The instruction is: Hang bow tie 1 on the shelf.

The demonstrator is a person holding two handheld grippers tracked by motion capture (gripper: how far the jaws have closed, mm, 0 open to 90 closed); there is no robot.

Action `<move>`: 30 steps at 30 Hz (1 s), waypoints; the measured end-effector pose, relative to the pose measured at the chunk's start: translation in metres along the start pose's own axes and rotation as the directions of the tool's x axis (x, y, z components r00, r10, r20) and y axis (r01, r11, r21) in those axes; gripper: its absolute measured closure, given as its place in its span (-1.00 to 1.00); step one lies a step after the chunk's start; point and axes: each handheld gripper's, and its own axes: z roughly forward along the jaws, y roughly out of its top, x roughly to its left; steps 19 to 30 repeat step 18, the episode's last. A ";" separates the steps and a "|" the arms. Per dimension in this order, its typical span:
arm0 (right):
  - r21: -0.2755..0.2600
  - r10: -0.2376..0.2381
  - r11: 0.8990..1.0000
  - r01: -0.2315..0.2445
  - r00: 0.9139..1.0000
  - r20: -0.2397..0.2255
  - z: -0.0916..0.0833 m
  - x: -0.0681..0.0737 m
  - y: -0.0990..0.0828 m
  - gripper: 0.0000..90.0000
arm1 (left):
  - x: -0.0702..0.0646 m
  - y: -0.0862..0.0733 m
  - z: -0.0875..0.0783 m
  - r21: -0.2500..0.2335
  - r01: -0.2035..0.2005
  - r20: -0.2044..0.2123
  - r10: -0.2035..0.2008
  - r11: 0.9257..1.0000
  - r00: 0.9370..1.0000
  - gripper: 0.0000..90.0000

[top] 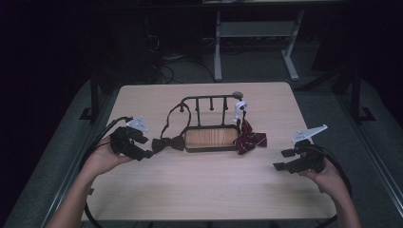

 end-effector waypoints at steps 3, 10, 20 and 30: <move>0.002 0.005 1.000 -0.005 1.000 -0.002 0.000 0.000 0.000 -0.36 | -0.002 -0.003 0.002 -0.002 -0.002 0.001 0.002 1.000 1.000 -0.15; 0.006 0.001 1.000 -0.001 1.000 -0.006 0.003 0.001 0.000 -0.36 | -0.005 -0.011 0.006 -0.015 0.003 0.000 -0.003 1.000 1.000 -0.16; 0.001 0.001 1.000 -0.001 1.000 -0.003 0.003 0.001 -0.001 -0.36 | -0.009 -0.016 0.009 -0.020 0.002 -0.009 -0.003 1.000 1.000 -0.19; 0.001 0.001 1.000 -0.001 1.000 -0.003 0.003 0.001 -0.001 -0.36 | -0.009 -0.016 0.009 -0.020 0.002 -0.009 -0.003 1.000 1.000 -0.19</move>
